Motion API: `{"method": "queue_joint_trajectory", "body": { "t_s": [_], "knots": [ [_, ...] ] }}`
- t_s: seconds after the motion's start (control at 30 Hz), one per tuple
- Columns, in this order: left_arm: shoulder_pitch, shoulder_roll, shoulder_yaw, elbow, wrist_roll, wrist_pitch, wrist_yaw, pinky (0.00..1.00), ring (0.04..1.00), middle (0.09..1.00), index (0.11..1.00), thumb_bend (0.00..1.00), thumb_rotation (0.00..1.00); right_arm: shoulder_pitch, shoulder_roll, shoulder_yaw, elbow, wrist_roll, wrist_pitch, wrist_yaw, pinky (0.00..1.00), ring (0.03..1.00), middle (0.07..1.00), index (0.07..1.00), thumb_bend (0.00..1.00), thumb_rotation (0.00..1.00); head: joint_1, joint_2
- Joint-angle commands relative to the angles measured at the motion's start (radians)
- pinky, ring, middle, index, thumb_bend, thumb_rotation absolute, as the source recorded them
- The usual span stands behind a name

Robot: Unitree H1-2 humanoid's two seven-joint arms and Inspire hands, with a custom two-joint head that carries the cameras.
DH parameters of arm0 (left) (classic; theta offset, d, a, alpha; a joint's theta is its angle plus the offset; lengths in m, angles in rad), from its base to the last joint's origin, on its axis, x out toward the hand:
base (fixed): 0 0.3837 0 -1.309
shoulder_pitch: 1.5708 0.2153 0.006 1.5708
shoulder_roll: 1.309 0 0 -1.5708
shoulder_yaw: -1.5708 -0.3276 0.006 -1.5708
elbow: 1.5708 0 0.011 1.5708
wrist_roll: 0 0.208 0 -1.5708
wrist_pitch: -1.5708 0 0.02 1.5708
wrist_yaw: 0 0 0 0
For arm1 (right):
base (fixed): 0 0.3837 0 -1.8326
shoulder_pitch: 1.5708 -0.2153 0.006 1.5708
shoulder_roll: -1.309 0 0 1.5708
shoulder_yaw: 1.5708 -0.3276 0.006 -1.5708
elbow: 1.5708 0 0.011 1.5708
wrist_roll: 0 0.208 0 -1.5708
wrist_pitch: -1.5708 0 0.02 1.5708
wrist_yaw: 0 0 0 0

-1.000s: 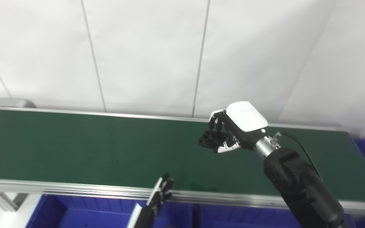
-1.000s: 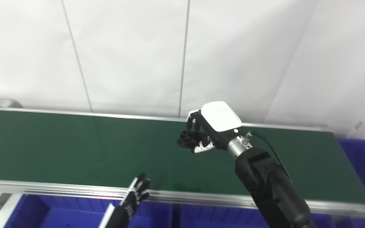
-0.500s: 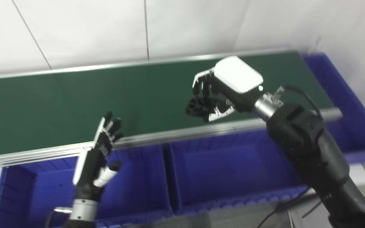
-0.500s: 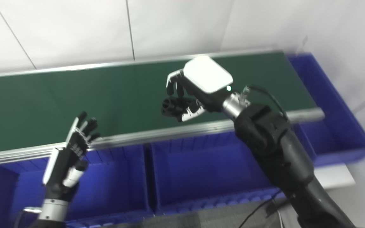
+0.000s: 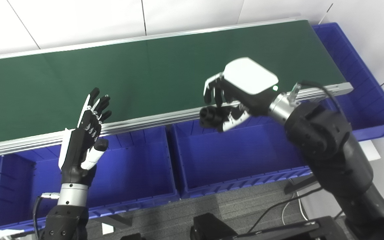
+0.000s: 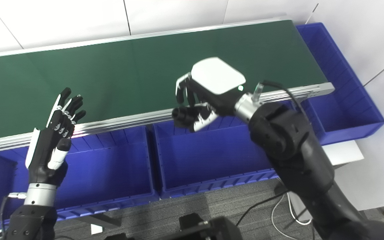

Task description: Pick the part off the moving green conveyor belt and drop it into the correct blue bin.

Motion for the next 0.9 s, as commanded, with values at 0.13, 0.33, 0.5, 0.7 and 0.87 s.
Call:
{"method": "queue_joint_trajectory", "body": {
  "t_s": [0.13, 0.33, 0.5, 0.7, 0.87],
  "knots": [
    [-0.017, -0.013, -0.011, -0.048, 0.009, -0.005, -0.004, 0.88, 0.941, 0.92, 0.972, 0.9, 0.82, 0.03, 0.011, 0.056, 0.114, -0.076, -0.111, -0.097, 0.32, 0.39, 0.466, 0.529, 0.52, 0.0, 0.028, -0.003],
    [-0.011, -0.022, -0.02, -0.067, 0.011, 0.009, -0.002, 0.88, 0.944, 0.924, 0.978, 0.89, 0.83, 0.024, 0.022, 0.127, 0.248, -0.133, -0.157, -0.141, 0.2, 0.362, 0.45, 0.523, 0.51, 0.0, 0.045, -0.001],
    [-0.011, -0.031, -0.022, -0.078, 0.024, 0.023, -0.001, 0.87, 0.94, 0.923, 0.98, 0.91, 0.83, 0.002, 0.047, 0.183, 0.366, -0.159, -0.176, -0.181, 0.17, 0.39, 0.465, 0.508, 0.52, 0.0, 0.049, -0.003],
    [-0.01, -0.047, -0.027, -0.082, 0.042, 0.026, 0.006, 0.86, 0.934, 0.915, 0.974, 0.93, 0.83, -0.024, 0.06, 0.23, 0.472, -0.18, -0.191, -0.237, 0.24, 0.372, 0.473, 0.54, 0.51, 0.0, 0.061, -0.002],
    [-0.007, -0.052, -0.026, -0.08, 0.038, 0.021, 0.006, 0.87, 0.937, 0.914, 0.969, 0.93, 0.82, -0.041, 0.066, 0.262, 0.538, -0.215, -0.183, -0.27, 0.23, 0.399, 0.505, 0.501, 0.52, 0.0, 0.073, -0.003]
  ]
}}
